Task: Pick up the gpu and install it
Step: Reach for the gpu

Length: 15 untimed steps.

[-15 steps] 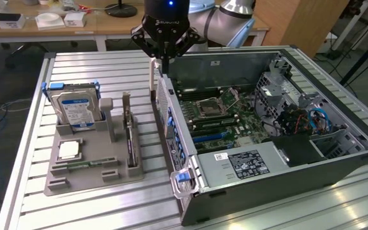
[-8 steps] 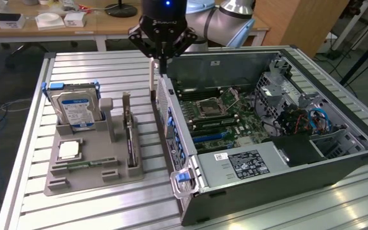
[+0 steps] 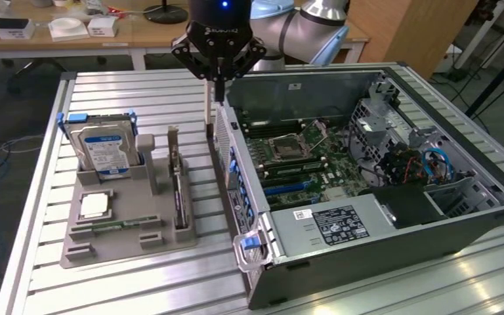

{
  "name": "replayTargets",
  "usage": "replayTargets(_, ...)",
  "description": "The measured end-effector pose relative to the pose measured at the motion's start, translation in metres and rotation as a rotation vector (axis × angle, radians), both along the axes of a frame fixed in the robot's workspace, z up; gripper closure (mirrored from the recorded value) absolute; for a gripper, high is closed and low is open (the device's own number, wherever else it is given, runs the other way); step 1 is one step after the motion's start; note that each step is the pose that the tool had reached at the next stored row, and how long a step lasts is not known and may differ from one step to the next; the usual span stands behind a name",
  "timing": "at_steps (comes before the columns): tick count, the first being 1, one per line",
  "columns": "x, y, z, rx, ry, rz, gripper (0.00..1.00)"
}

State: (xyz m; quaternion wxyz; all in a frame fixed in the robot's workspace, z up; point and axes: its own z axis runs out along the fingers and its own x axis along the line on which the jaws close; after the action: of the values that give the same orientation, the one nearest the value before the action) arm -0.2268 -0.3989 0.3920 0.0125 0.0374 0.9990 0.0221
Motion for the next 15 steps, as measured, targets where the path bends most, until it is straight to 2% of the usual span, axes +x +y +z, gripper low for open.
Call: replayTargets(15,-0.011,0.0,-0.0001,0.0,0.0,0.0,0.89)
